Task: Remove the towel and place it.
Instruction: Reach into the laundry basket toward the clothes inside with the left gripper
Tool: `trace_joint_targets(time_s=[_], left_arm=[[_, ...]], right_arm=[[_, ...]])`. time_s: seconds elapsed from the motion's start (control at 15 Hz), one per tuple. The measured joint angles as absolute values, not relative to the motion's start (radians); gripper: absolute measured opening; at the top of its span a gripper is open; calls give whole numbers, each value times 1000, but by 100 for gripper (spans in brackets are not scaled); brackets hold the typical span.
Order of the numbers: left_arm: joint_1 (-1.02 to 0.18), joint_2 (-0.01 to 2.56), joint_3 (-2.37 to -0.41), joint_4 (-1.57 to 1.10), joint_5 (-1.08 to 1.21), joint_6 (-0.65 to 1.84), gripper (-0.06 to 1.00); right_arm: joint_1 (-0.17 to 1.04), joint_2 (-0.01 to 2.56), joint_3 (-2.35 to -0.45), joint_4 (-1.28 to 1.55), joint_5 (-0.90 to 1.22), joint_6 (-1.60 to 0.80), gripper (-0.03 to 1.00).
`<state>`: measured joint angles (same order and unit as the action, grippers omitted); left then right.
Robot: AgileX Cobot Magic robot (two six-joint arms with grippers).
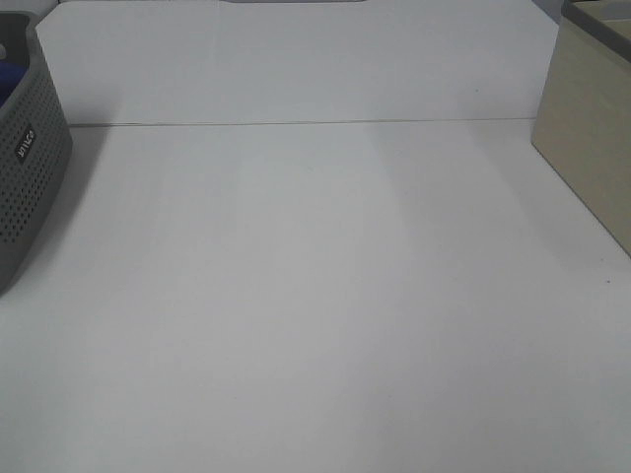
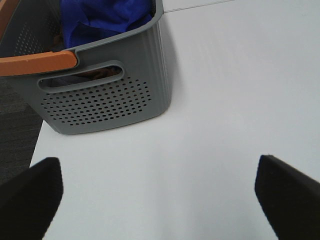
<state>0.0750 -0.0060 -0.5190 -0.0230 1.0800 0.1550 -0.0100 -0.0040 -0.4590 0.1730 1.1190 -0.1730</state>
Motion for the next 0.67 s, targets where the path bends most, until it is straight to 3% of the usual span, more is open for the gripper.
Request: trace_joint_targets(time_s=[0.67], left_arm=[[75, -6, -519, -23, 1080, 154, 99]], right_arm=[[-10, -4, -459, 173, 1119, -173, 86]])
